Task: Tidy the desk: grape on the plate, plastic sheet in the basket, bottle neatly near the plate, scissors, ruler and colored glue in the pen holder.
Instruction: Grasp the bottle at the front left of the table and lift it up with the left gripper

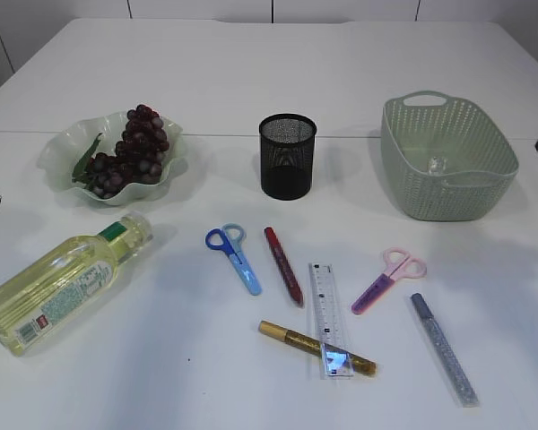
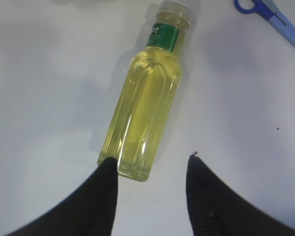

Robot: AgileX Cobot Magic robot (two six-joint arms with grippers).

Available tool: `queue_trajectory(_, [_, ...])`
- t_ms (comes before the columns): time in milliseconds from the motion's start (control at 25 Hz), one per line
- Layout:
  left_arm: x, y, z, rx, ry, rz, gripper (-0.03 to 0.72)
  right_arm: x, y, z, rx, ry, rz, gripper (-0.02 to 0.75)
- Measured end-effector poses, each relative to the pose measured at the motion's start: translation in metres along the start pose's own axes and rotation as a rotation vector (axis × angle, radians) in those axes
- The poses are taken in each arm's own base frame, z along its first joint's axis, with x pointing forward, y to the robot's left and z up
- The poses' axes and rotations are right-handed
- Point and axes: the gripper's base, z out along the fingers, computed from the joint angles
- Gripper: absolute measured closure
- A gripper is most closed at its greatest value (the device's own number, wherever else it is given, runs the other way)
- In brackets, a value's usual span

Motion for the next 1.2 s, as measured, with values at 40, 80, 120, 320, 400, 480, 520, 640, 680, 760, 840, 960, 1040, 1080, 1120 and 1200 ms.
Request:
queue_trajectory(40, [0.000,0.000,0.001,-0.001,0.003,0.005,0.356,0.006,0.000,-0.002,0.000,-0.001,0.000,0.154])
queue_trajectory(80, [-0.001,0.000,0.004,-0.002,0.013,0.008,0.356,0.009,0.000,-0.002,-0.002,0.000,0.001,0.154])
queue_trajectory(120, [-0.001,0.001,0.009,-0.003,0.029,0.013,0.355,0.011,0.000,-0.003,-0.004,0.000,0.002,0.154])
queue_trajectory(320, [-0.019,0.004,0.035,-0.010,0.148,0.067,0.355,0.013,0.001,-0.007,-0.022,-0.030,0.010,0.154])
queue_trajectory(400, [-0.032,0.007,0.047,-0.025,0.184,0.099,0.353,0.012,0.001,-0.007,-0.028,-0.038,0.013,0.154])
queue_trajectory(480, [-0.044,0.010,0.058,-0.037,0.220,0.129,0.342,0.012,0.002,-0.007,-0.037,-0.040,0.012,0.155])
queue_trajectory(520, [-0.049,0.011,0.065,-0.038,0.250,0.143,0.331,0.012,0.002,-0.007,-0.038,-0.042,0.011,0.155])
queue_trajectory(640, [-0.055,0.012,0.089,-0.022,0.366,0.190,0.276,0.010,0.003,-0.007,-0.041,-0.058,0.004,0.155])
queue_trajectory(680, [-0.054,0.012,0.096,-0.012,0.396,0.204,0.256,0.010,0.003,-0.007,-0.041,-0.062,0.004,0.155])
queue_trajectory(760, [-0.052,0.011,0.110,0.017,0.440,0.223,0.197,0.010,0.003,-0.007,-0.042,-0.065,0.002,0.154])
queue_trajectory(840, [-0.051,0.009,0.117,0.037,0.456,0.235,0.138,0.010,0.003,-0.007,-0.042,-0.065,0.000,0.155])
queue_trajectory(960, [-0.050,0.005,0.121,0.054,0.469,0.244,0.067,0.009,0.003,-0.007,-0.042,-0.065,-0.002,0.155])
queue_trajectory(1040, [-0.050,0.002,0.122,0.064,0.470,0.244,0.048,0.009,0.003,-0.007,-0.042,-0.067,-0.002,0.155])
queue_trajectory(1080, [-0.050,0.001,0.122,0.068,0.469,0.244,0.044,0.009,0.003,-0.007,-0.042,-0.070,-0.002,0.155])
queue_trajectory(1120, [-0.050,0.000,0.122,0.070,0.469,0.244,0.041,0.009,0.003,-0.008,-0.044,-0.072,-0.001,0.155])
queue_trajectory(1200, [-0.050,-0.002,0.122,0.074,0.468,0.249,0.038,0.009,0.003,-0.008,-0.044,-0.075,-0.001,0.155])
